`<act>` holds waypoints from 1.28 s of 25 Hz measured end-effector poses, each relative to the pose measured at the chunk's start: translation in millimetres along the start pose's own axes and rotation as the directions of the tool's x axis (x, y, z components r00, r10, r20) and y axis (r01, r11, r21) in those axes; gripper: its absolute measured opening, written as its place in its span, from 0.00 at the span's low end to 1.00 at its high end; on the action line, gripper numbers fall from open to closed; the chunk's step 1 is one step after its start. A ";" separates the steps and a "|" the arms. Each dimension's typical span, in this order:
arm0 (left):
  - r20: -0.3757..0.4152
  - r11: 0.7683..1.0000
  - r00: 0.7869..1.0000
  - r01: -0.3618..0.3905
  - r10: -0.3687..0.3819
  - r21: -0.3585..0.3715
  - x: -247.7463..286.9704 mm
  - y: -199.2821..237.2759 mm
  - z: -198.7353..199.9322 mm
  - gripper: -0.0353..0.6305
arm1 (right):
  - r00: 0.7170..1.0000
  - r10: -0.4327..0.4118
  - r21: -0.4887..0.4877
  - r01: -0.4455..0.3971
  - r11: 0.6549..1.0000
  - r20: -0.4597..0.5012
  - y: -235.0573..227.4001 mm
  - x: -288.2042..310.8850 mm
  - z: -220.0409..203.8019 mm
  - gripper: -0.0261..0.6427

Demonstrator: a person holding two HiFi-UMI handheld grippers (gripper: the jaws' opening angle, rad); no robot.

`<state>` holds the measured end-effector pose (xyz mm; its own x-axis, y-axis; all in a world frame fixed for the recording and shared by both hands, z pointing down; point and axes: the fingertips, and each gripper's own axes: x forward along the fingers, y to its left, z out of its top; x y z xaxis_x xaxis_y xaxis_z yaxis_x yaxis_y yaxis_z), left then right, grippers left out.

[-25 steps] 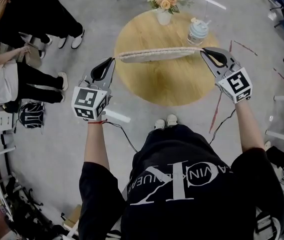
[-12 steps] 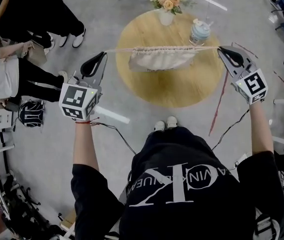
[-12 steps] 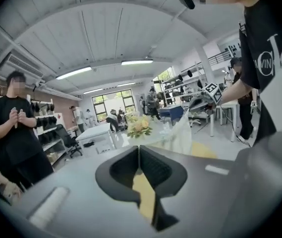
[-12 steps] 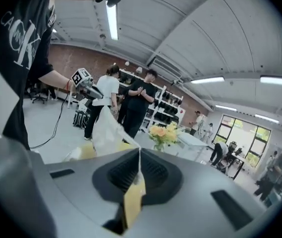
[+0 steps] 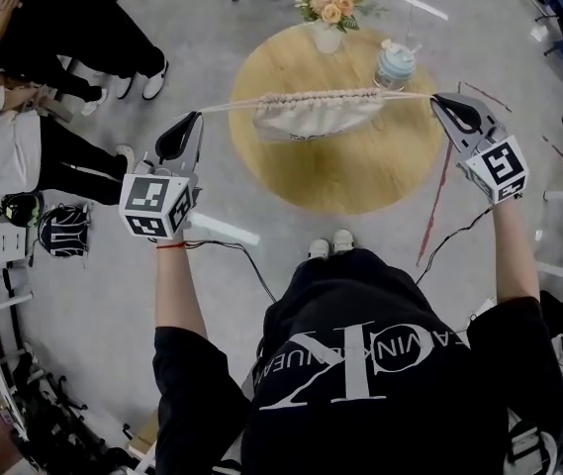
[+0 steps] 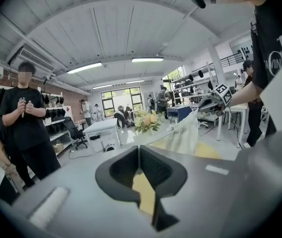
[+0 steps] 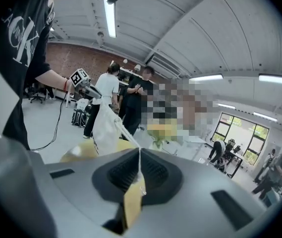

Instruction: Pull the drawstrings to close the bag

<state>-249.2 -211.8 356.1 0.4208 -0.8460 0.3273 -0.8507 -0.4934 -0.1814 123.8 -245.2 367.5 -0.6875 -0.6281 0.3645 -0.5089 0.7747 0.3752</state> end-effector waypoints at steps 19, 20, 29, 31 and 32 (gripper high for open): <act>-0.039 0.996 0.997 -0.074 0.071 -0.059 -13.1 26.7 -25.1 0.08 | 0.999 -0.011 -0.029 0.010 1.000 -0.046 -4.7 -8.6 -11.0 0.06; -0.040 0.995 0.996 -0.077 0.075 -0.061 -13.9 27.8 -25.8 0.08 | 0.999 -0.012 -0.030 0.010 0.999 -0.047 -5.1 -9.4 -11.4 0.06; -0.046 0.995 0.996 -0.082 0.080 -0.061 -14.5 30.9 -28.8 0.08 | 0.998 -0.010 -0.044 0.007 0.999 -0.064 -9.1 -17.9 -18.0 0.06; -0.047 0.994 0.996 -0.084 0.081 -0.063 -15.4 30.8 -29.1 0.08 | 0.998 -0.011 -0.044 0.008 0.999 -0.066 -9.4 -20.9 -19.5 0.06; -0.047 0.994 0.996 -0.084 0.081 -0.065 -16.0 30.5 -29.3 0.08 | 0.998 -0.012 -0.045 0.009 0.999 -0.067 -9.5 -22.1 -20.1 0.06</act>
<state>-291.1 -207.4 372.5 0.3353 -0.8728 0.3545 -0.9017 -0.4064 -0.1478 154.2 -240.1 373.1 -0.6449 -0.6407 0.4167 -0.4913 0.7652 0.4161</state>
